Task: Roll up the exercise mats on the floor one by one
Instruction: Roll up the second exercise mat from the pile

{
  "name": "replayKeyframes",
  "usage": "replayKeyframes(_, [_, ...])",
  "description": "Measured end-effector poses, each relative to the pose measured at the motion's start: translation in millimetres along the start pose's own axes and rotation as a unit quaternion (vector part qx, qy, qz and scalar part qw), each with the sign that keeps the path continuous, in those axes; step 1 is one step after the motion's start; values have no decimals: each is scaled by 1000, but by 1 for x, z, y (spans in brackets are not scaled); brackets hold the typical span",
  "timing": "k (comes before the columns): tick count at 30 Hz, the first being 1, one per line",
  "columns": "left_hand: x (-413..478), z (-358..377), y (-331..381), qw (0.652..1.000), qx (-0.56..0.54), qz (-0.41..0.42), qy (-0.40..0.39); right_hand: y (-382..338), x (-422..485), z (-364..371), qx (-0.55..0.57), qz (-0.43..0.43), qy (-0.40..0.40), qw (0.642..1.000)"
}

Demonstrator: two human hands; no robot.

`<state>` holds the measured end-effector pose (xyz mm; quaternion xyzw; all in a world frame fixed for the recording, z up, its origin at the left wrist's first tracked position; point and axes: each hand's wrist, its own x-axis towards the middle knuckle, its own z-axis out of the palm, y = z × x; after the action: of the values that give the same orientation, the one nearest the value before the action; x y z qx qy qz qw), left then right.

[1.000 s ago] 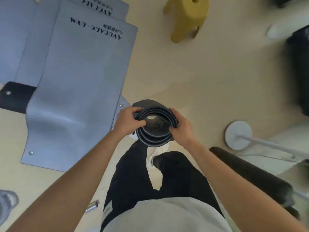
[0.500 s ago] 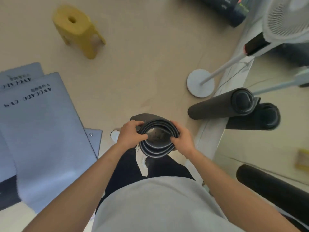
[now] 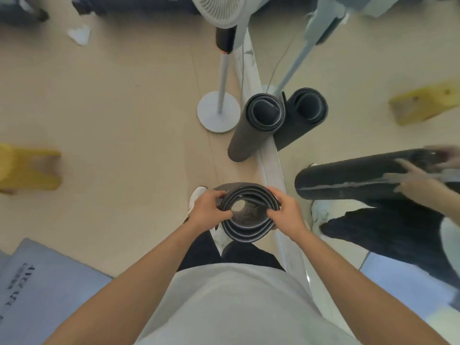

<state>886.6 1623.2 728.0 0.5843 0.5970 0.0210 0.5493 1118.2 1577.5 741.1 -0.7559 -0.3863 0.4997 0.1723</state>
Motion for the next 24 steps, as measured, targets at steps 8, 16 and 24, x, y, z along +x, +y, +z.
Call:
replayKeyframes(8, [117,-6,49,986,101,96,-92,7,53,-22,76,74,137,985])
replayKeyframes(16, [226,18,86,969,170,136,-119,37,140,-19,209,180,221,936])
replayKeyframes(24, [316,56,94,972,160,135,-108,67,204,10,425,278,335,793])
